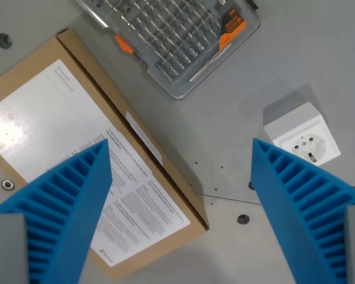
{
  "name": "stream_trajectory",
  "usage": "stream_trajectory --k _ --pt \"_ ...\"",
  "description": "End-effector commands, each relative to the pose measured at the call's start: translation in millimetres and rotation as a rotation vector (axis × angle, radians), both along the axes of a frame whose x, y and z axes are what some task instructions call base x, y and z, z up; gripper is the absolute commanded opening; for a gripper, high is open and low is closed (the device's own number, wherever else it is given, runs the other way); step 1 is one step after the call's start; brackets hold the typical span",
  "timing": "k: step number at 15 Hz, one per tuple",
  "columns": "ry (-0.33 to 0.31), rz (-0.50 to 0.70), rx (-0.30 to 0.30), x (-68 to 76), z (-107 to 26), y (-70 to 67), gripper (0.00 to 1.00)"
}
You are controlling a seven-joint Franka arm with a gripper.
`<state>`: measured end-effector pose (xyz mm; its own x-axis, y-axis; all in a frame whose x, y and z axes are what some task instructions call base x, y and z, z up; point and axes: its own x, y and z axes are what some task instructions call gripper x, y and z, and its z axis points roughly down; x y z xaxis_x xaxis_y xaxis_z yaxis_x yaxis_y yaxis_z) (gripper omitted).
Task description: Move above the white socket
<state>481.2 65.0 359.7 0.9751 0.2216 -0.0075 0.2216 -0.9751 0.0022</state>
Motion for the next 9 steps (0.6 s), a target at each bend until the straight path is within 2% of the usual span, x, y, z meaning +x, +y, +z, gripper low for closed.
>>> stream_trajectory --k 1,9 --pt "-0.004 0.001 0.000 -0.2 1.7 0.0 1.00" --pt "-0.008 0.027 0.003 -1.0 -0.8 -2.4 1.00"
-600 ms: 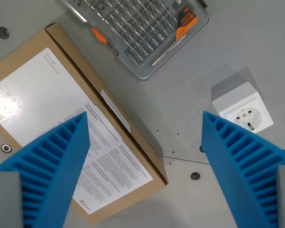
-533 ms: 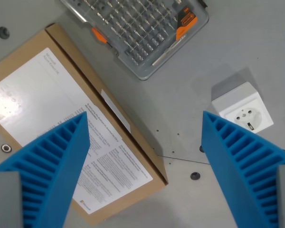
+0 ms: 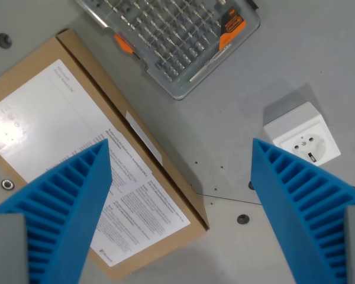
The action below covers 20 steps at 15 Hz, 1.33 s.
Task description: Move above the white socket
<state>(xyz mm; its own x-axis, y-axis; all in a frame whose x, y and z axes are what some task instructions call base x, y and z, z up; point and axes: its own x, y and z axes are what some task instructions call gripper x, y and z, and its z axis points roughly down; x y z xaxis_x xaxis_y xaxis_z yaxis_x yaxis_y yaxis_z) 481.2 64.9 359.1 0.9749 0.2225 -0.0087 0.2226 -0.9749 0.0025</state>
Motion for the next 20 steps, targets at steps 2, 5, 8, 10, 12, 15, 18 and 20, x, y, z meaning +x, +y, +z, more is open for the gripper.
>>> stream_trajectory --k 2,5,8,10,12,15,18,20 --pt "-0.016 0.044 0.006 -1.8 -2.3 -4.4 1.00" --pt "-0.031 0.069 0.011 -3.2 -6.4 -8.7 1.00" --pt "-0.049 0.097 0.014 -5.1 -12.2 -14.3 1.00" --pt "-0.063 0.120 0.015 -6.7 -17.4 -18.9 1.00" --pt "-0.077 0.144 0.016 -8.4 -23.6 -24.2 1.00" --pt "-0.088 0.186 0.015 -11.1 -34.1 -33.4 1.00" --pt "-0.093 0.228 0.013 -14.2 -45.2 -43.9 1.00" --pt "-0.098 0.256 0.014 -16.6 -53.3 -51.6 1.00"
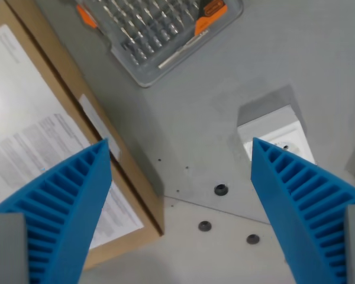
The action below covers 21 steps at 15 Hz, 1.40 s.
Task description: Move above the white socket
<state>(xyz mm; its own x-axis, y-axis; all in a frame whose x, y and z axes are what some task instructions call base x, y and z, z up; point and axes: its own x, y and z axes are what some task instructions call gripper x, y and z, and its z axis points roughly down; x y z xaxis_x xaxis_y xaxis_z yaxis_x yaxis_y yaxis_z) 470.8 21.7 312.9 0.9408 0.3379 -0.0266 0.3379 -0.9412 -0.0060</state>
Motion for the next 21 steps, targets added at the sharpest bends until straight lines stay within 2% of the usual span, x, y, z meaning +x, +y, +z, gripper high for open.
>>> stream_trajectory --k 1,15,21 --pt "-0.116 0.153 0.020 -7.4 -11.3 -12.4 1.00" --pt "-0.123 0.340 0.041 -25.3 -73.7 -70.1 1.00" --pt "-0.136 0.380 0.048 -35.3 -99.7 -94.0 1.00"
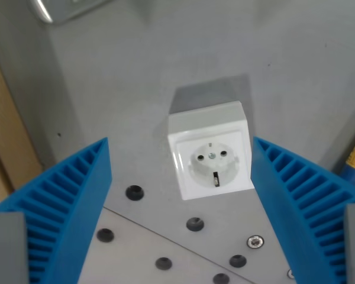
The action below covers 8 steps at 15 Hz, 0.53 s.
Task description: Move above the white socket
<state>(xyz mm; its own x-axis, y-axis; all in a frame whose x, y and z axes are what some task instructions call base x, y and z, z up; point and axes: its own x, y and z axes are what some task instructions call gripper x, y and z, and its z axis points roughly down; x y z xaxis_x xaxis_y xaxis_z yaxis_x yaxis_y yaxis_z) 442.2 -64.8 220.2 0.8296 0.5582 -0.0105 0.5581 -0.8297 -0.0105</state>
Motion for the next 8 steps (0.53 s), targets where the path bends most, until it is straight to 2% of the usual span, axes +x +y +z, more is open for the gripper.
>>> stream_trajectory --k 1,8 --pt "-0.119 0.139 0.052 -8.3 -10.4 -10.6 1.00" --pt "-0.124 0.176 0.057 -17.6 -31.2 -29.8 1.00"
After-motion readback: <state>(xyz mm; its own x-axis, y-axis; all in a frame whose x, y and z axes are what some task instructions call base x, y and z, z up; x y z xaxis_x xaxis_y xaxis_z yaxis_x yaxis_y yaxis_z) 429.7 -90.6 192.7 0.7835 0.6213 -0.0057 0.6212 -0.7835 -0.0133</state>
